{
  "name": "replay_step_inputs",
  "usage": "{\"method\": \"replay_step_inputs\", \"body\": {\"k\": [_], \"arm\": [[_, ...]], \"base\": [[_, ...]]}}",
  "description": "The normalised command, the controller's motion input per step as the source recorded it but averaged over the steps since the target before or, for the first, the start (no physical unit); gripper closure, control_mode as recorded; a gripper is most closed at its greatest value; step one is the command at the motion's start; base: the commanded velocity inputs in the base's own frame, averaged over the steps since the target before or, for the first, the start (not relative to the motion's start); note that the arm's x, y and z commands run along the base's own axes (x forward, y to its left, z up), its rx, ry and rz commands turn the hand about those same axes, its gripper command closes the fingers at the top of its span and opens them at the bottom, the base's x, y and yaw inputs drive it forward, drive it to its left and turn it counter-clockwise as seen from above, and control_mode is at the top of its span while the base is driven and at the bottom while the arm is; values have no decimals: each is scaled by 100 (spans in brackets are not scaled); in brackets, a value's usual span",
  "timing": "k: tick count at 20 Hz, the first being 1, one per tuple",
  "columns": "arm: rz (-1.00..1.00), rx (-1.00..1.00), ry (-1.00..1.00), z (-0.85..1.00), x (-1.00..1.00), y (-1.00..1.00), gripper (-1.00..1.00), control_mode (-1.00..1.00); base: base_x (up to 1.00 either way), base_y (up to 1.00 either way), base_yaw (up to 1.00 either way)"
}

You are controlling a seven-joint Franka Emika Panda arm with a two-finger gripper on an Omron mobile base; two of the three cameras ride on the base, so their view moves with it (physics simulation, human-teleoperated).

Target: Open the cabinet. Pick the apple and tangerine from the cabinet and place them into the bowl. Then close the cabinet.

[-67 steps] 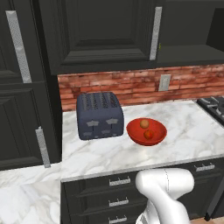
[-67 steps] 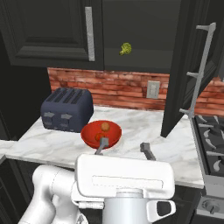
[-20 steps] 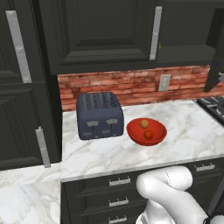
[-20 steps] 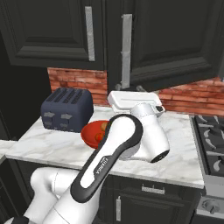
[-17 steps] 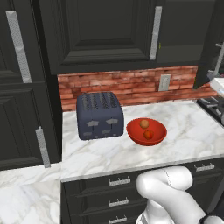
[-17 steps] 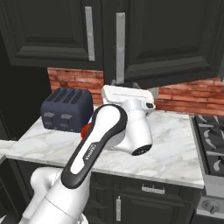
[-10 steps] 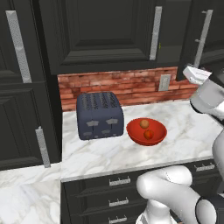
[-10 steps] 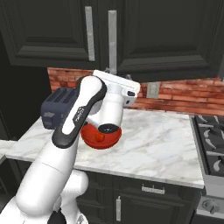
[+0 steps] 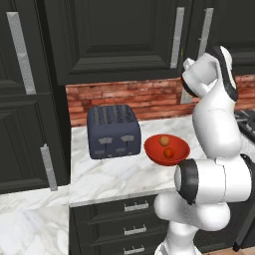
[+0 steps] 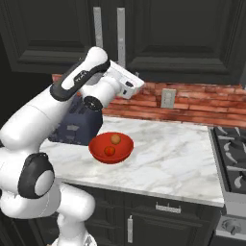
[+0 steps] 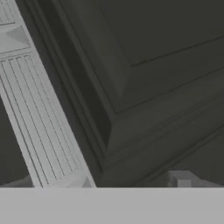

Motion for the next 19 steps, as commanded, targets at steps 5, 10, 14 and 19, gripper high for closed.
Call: {"method": "replay_step_inputs", "body": {"k": [5,10,14,19], "arm": [[-9,12,21,-16,100,7,-100,-100],[-10,-2,23,-4,100,22,-100,-100],[21,0,10,-1,82,24,-100,-100],[68,-1,10,-16,40,17,-100,-100]], "base": [[0,0,0],[0,0,0],[0,0,0],[0,0,0]]}}
